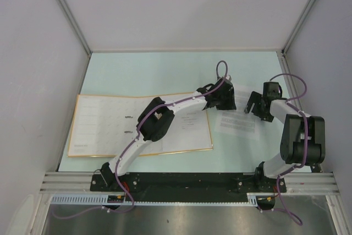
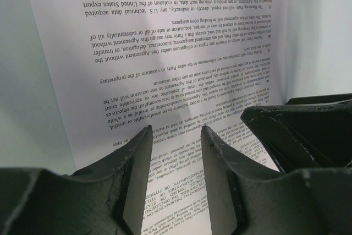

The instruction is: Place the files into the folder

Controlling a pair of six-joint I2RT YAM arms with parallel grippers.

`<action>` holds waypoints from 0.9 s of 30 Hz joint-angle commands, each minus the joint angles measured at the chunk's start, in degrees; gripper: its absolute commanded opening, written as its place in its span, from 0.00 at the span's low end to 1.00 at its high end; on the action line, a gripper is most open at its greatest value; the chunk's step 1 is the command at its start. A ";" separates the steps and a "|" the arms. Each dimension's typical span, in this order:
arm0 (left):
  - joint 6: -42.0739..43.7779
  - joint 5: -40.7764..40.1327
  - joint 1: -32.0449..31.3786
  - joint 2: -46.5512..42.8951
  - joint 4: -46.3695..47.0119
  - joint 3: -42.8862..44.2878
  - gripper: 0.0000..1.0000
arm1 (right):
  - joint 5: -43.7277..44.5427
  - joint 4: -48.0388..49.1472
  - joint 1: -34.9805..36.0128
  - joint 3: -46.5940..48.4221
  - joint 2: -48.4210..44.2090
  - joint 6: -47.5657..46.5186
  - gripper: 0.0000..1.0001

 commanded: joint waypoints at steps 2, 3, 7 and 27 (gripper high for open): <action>-2.03 1.96 0.23 2.33 -0.79 -1.65 0.46 | -11.12 3.68 0.49 -1.78 3.55 0.84 0.86; -2.20 2.40 0.32 2.59 -0.79 -1.48 0.46 | -11.84 4.47 0.31 -1.78 3.64 1.02 0.86; -2.29 2.84 0.50 2.68 -0.88 -1.56 0.46 | -14.92 5.71 0.14 -2.22 3.12 1.02 0.86; -1.77 4.16 1.03 2.15 -1.05 -2.35 0.47 | -40.14 21.07 -9.36 -12.41 -7.43 10.68 0.88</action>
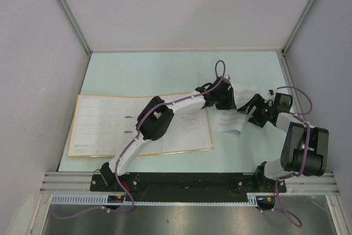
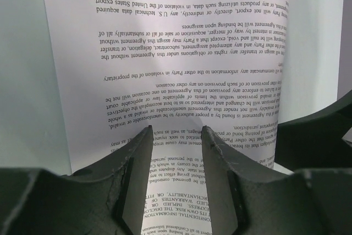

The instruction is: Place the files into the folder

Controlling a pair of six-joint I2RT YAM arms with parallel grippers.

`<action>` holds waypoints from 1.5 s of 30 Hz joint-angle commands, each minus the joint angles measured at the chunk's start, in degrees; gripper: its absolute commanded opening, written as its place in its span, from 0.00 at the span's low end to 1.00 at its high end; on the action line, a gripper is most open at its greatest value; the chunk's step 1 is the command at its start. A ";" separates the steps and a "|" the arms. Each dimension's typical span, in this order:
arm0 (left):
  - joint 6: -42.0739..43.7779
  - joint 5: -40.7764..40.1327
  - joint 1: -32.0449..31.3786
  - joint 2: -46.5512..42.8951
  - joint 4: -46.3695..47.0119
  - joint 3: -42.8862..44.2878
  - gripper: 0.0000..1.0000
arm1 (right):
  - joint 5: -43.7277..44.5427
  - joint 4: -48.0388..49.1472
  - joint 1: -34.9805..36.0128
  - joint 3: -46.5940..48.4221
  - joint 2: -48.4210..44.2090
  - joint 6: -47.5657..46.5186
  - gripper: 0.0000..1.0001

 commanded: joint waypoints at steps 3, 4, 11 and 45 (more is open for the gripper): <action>-0.17 0.51 0.09 1.54 -2.78 -1.87 0.47 | -6.89 10.00 -0.29 -1.27 -1.75 3.08 0.88; -0.17 0.60 0.09 1.45 -2.78 -1.96 0.47 | -6.71 10.61 -0.37 -1.27 -1.83 3.52 0.88; 0.09 0.77 0.26 1.36 -2.78 -1.96 0.47 | -7.94 17.82 -0.73 -1.36 -2.54 6.77 0.88; 0.80 3.76 2.02 -0.22 -1.02 -4.77 0.49 | 3.21 7.82 5.08 -1.27 -6.84 -0.26 0.69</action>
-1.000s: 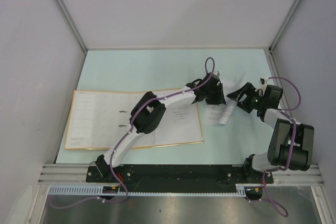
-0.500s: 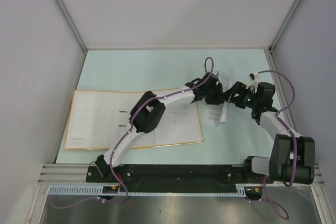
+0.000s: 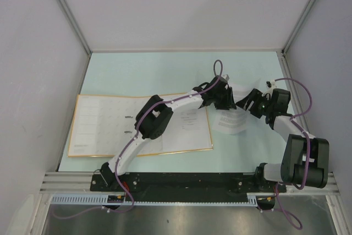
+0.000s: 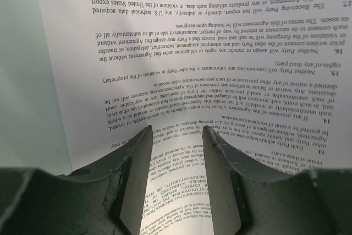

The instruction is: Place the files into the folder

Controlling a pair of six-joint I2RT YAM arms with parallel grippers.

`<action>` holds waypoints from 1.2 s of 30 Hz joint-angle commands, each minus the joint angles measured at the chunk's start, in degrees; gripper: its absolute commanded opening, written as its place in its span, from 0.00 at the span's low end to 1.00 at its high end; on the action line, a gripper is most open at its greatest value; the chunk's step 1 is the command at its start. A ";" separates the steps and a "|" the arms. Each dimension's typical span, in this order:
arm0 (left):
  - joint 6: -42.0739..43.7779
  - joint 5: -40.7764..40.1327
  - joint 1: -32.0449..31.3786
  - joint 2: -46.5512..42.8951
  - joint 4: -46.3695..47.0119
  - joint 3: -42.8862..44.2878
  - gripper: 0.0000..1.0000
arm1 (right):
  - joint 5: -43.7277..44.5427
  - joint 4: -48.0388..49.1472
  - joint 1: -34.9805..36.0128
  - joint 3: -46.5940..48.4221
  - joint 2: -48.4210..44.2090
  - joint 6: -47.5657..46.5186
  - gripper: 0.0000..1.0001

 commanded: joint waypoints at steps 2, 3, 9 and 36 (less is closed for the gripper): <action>1.10 -0.63 0.49 0.15 -4.80 -2.24 0.49 | 6.06 -3.25 0.29 0.24 -0.27 0.53 0.65; 1.54 -0.46 0.49 0.06 -4.80 -2.24 0.49 | 7.21 -4.22 0.29 0.23 -0.36 0.79 0.61; 3.03 0.42 0.49 -0.81 -4.72 -1.89 0.51 | 8.81 -5.90 0.38 0.32 0.96 1.14 0.37; 13.94 6.65 2.07 -23.04 -10.52 -1.97 0.73 | 15.93 -15.21 3.54 7.00 -6.86 -4.48 0.00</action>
